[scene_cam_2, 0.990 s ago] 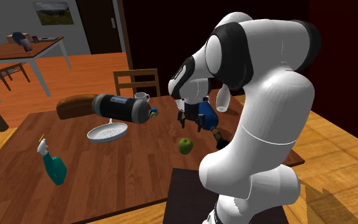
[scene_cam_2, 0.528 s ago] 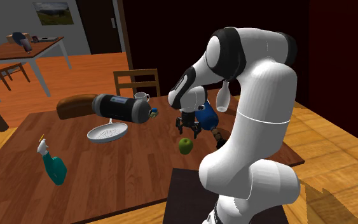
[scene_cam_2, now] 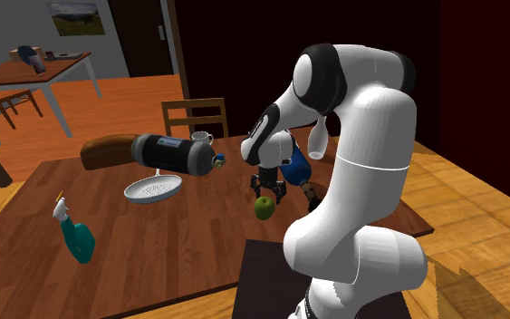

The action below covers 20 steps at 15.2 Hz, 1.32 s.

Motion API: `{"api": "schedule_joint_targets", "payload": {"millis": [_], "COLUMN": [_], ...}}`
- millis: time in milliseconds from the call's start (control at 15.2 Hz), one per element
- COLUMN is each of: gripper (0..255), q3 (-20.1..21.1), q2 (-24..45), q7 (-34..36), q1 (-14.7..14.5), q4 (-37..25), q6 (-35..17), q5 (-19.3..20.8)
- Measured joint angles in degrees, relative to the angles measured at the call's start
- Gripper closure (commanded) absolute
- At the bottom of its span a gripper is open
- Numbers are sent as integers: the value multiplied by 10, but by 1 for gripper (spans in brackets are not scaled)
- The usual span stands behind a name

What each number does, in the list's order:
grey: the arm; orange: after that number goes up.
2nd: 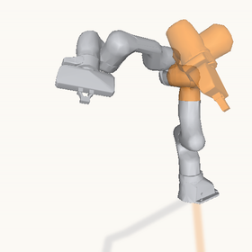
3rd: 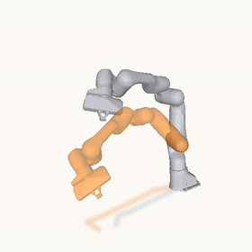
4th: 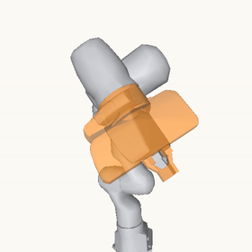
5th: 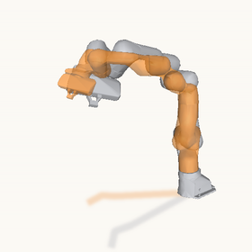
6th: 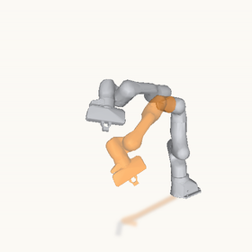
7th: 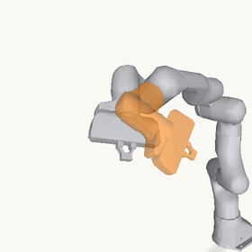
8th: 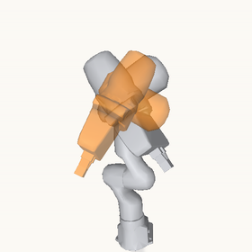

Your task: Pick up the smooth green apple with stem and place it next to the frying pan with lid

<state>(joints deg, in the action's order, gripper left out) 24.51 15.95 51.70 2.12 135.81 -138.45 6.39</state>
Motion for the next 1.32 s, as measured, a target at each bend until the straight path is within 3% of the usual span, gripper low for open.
{"api": "schedule_joint_targets", "payload": {"millis": [264,330,990,1320], "gripper": [0,255,255,255], "q3": [0,0,-1,8], "q2": [1,1,1,-28], "q7": [1,1,1,-12], "q1": [0,0,0,6], "q4": [0,0,-1,-1], "q6": [-1,-1,-1,26], "q5": [1,1,1,-18]}}
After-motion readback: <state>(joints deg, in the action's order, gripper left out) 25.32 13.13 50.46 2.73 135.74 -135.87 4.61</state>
